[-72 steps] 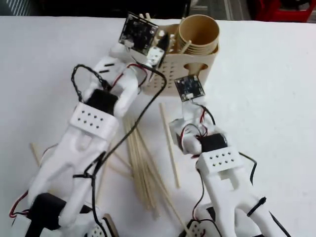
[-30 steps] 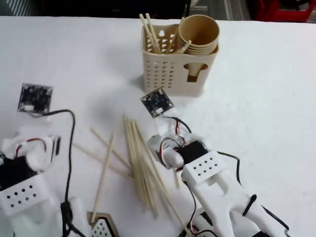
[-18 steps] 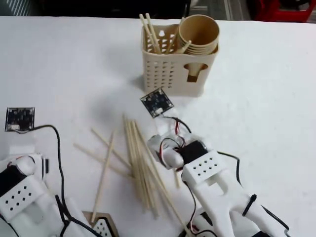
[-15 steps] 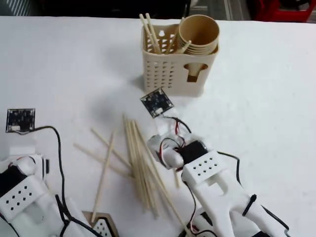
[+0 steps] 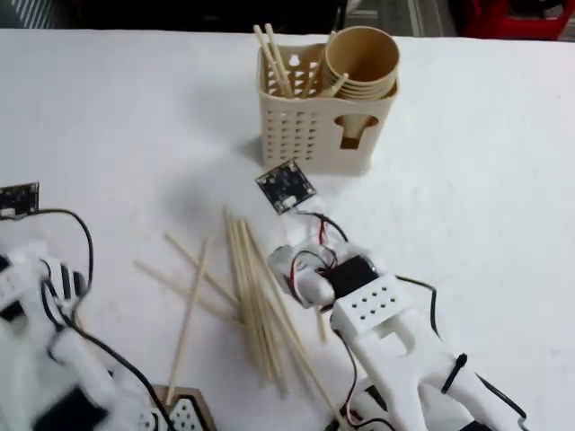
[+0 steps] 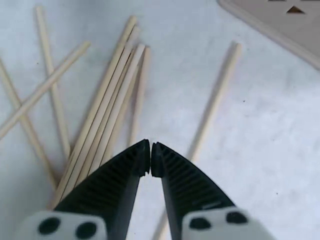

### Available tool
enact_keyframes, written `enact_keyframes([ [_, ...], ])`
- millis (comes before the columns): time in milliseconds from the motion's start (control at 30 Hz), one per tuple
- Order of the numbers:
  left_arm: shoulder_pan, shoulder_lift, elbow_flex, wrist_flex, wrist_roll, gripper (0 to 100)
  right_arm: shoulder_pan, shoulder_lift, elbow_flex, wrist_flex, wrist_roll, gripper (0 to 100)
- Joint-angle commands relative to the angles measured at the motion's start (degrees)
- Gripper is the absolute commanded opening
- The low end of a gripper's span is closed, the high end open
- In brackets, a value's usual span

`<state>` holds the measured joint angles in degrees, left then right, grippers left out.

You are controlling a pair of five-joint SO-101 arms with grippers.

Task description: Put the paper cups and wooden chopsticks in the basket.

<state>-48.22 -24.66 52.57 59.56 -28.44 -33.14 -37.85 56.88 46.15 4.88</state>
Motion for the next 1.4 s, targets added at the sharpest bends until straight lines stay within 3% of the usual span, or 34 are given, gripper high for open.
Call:
enact_keyframes([
  [0,-0.3,15.2,-6.1,-7.5,1.1,20,-0.3,-1.3,-0.3,0.3,0.4,1.8],
  [233,0.0,32.2,-13.5,-11.4,0.8,19,-0.3,-1.3,-0.3,0.3,0.4,1.8],
  [500,2.2,42.6,-21.6,-10.9,1.1,8,-0.3,-1.3,-0.3,0.3,0.4,1.8],
  [933,9.2,43.5,-27.2,-10.8,1.5,8,-0.3,-1.3,-0.3,0.3,0.4,1.8],
  [1100,9.9,43.5,-29.6,-10.8,6.2,8,-0.2,-1.3,-0.3,0.3,0.4,1.8],
  [1367,12.3,43.5,-31.1,-10.8,6.5,6,-0.2,-1.3,-0.3,0.3,0.4,1.8],
])
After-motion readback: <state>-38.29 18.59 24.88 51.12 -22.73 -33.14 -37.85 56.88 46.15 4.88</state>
